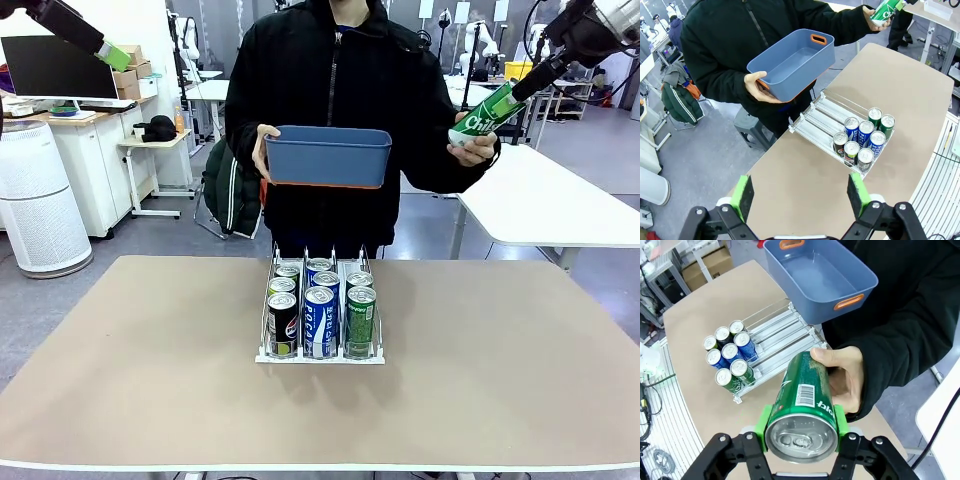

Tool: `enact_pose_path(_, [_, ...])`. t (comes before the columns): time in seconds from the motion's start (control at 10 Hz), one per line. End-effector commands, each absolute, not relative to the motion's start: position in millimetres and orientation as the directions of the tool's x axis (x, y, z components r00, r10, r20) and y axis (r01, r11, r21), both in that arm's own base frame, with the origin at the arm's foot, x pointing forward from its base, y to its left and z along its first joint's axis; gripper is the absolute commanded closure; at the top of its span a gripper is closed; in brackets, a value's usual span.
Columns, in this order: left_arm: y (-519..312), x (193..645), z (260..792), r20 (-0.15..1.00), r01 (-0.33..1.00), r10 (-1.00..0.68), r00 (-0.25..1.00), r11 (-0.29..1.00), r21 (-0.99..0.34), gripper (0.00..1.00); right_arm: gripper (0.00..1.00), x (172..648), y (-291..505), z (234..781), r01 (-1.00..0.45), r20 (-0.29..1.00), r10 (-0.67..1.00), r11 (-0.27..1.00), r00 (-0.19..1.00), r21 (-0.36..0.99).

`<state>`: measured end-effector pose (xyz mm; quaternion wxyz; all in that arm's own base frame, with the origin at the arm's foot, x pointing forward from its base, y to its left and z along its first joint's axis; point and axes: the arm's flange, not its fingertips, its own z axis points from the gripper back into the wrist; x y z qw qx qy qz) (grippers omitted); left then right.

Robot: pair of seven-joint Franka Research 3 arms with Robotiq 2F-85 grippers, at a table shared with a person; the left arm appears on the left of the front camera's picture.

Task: Fill the beverage cans into the dispenser.
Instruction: Pick up the Sprite handed by the human, then place the picked Sprite in the line of the Automatic Can Dispenser with the same cans.

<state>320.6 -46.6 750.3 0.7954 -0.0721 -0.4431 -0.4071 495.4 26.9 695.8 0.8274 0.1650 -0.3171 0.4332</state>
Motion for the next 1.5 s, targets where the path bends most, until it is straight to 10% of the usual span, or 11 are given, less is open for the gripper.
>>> enact_pose_path(0.0, [-46.3, 322.1, 749.1, 0.762, 0.708, -0.582, 0.283, 0.663, 0.243, 0.00, 0.79, 496.0, 29.9, 693.6, -0.804, 0.691, 0.577, 0.594, 0.436, 0.011])
enact_pose_path(0.1, [-46.3, 322.1, 749.1, 0.762, 0.708, -0.582, 0.283, 0.663, 0.243, 0.00, 0.65, 495.6, 29.5, 693.6, -0.805, 0.697, 0.572, 0.594, 0.432, 0.012])
enact_pose_path(0.2, [-46.3, 322.1, 749.1, 0.762, 0.708, -0.582, 0.283, 0.663, 0.243, 0.00, 0.99, 495.6, 29.0, 694.2, -0.805, 0.705, 0.566, 0.593, 0.426, 0.011])
enact_pose_path(0.3, [-46.3, 322.1, 749.1, 0.762, 0.708, -0.582, 0.283, 0.663, 0.243, 0.00, 0.85, 495.0, 28.7, 694.1, -0.809, 0.706, 0.569, 0.588, 0.422, 0.010])
enact_pose_path(0.4, [-46.3, 322.1, 749.1, 0.762, 0.708, -0.582, 0.283, 0.663, 0.243, 0.00, 1.00, 494.5, 28.7, 693.8, -0.806, 0.709, 0.568, 0.591, 0.419, 0.003])
enact_pose_path(0.6, [-46.3, 322.1, 749.1, 0.762, 0.708, -0.582, 0.283, 0.663, 0.243, 0.00, 1.00, 494.7, 27.1, 694.2, -0.806, 0.709, 0.563, 0.591, 0.424, 0.013])
enact_pose_path(0.7, [-46.3, 322.1, 749.1, 0.762, 0.708, -0.582, 0.283, 0.663, 0.243, 0.00, 0.62, 494.5, 27.2, 693.6, -0.804, 0.710, 0.561, 0.595, 0.426, 0.013])
enact_pose_path(0.9, [-46.3, 322.1, 749.1, 0.762, 0.708, -0.582, 0.283, 0.663, 0.243, 0.00, 0.82, 494.2, 29.2, 694.3, -0.784, 0.726, 0.517, 0.618, 0.453, 0.049])
enact_pose_path(1.4, [-46.3, 322.1, 749.1, 0.762, 0.708, -0.582, 0.283, 0.663, 0.243, 0.00, 0.82, 496.5, 25.8, 696.3, -0.807, 0.695, 0.569, 0.590, 0.440, 0.028])
